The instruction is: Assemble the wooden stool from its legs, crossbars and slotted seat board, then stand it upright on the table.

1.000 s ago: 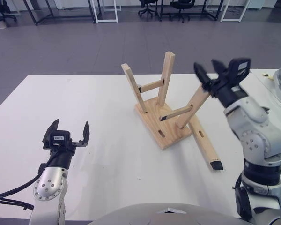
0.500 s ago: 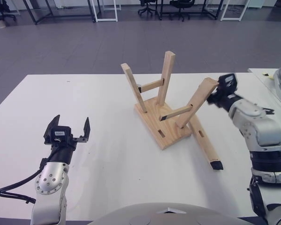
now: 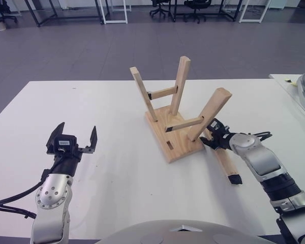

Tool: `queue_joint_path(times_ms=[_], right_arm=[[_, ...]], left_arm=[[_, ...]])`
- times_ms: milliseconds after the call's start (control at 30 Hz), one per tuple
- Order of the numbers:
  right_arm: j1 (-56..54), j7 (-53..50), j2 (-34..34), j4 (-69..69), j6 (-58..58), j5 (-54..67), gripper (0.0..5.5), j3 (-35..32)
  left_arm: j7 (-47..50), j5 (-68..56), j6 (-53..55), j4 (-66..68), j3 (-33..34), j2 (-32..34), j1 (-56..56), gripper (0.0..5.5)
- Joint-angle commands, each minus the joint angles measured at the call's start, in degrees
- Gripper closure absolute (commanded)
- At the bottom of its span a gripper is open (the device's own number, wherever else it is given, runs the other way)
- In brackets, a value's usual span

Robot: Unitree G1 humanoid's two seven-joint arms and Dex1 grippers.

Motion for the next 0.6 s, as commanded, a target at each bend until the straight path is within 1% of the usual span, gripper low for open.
queue_joint_path(times_ms=[33,100,167,200,267,333,433,533,600], right_arm=[[2.3,6.0,-3.0,-5.5,0.2,-0.2,2.12,2.3],[2.6,4.5,-2.2,-6.6,-0.7,-1.1,2.12,0.5],[3.5,-0.1,0.2,-8.0,-1.5,-1.8,2.12,-3.8],[4.6,-2.7,1.6,-9.3,-1.2,-1.9,2.12,-6.2],[8.8,-4.9,2.1,-13.9,-0.2,-1.8,2.12,-9.2],[12.3,-5.4,3.1,-18.1,4.2,0.1,2.12,-12.3],[14.5,-5.1,6.0,-23.2,15.5,5.0,2.12,-16.6],[14.8,-5.5,7.9,-23.6,22.7,7.6,2.12,-18.8],[15.2,-6.1,8.0,-22.7,24.9,7.8,2.12,-18.9]], left_arm=[[-0.3,0.8,1.1,0.6,-0.3,0.8,-0.7,0.64],[-0.3,1.1,1.1,0.5,-0.5,0.8,-0.7,0.64],[-0.4,1.5,1.1,0.4,-0.9,0.9,-0.6,0.64],[-0.4,1.8,1.0,0.4,-1.1,1.0,-0.6,0.64],[-0.3,2.0,0.9,0.3,-1.3,0.8,-0.4,0.64],[-0.1,2.4,0.8,0.1,-1.7,0.4,-0.1,0.64],[0.2,2.9,0.8,-0.2,-2.5,-0.1,-0.2,0.64],[0.7,3.2,0.9,-0.6,-3.1,-0.7,0.0,0.64],[0.9,3.4,0.9,-0.8,-3.7,-0.9,0.1,0.64]])
